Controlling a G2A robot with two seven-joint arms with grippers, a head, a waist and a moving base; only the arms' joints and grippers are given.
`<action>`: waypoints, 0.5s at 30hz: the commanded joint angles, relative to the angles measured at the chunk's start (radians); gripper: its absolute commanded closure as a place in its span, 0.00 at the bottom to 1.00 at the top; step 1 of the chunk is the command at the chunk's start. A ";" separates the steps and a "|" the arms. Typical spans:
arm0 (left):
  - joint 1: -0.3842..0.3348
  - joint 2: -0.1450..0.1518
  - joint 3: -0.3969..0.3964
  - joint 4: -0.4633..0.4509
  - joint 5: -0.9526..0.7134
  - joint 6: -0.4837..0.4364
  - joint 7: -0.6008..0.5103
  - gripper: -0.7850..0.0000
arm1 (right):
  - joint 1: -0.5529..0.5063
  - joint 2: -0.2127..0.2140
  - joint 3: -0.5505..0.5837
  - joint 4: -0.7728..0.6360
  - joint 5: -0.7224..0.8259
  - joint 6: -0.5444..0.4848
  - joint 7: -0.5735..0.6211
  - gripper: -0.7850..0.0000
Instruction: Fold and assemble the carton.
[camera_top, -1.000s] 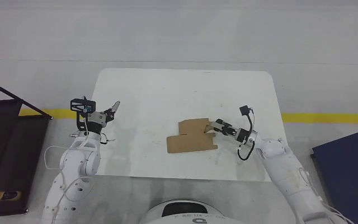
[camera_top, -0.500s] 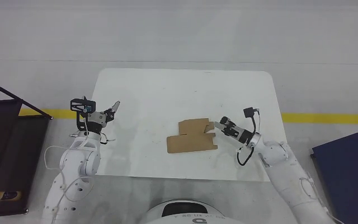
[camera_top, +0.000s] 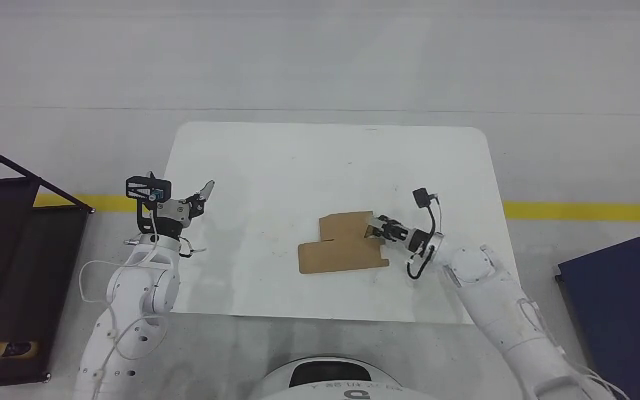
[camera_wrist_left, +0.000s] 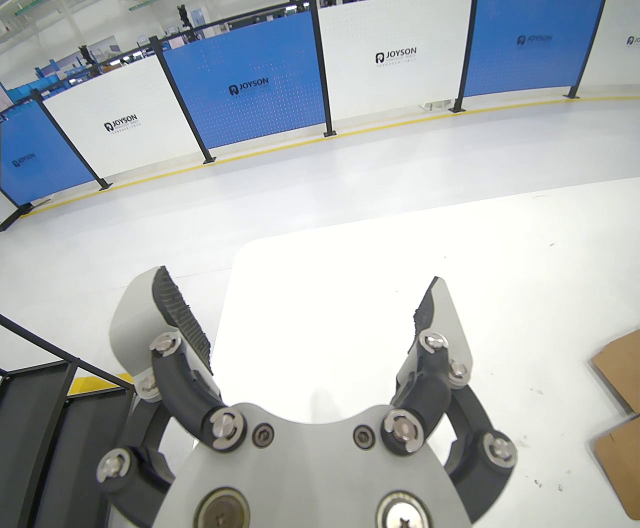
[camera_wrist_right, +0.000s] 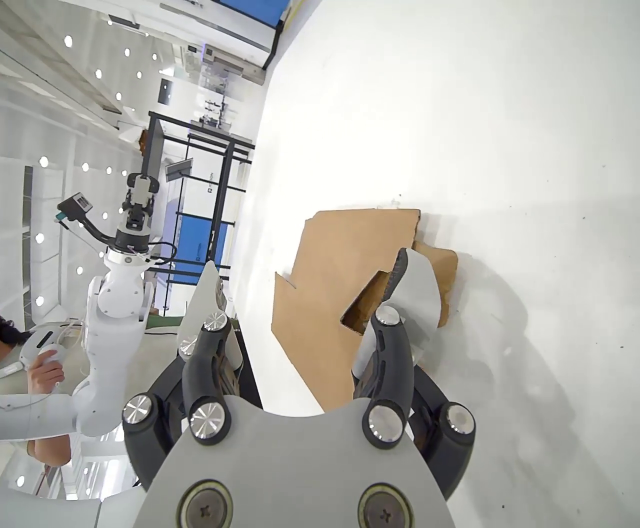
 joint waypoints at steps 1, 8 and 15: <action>0.000 0.000 0.000 0.000 0.000 0.000 0.000 0.00 | 0.005 -0.002 -0.007 0.004 0.000 0.016 0.003 0.23; 0.000 0.000 0.000 0.000 0.000 0.000 0.000 0.00 | 0.024 -0.013 -0.041 0.023 0.027 0.064 0.006 0.26; 0.000 0.000 0.000 0.000 0.000 0.000 0.000 0.00 | 0.044 -0.025 -0.052 0.044 0.120 0.086 0.015 0.33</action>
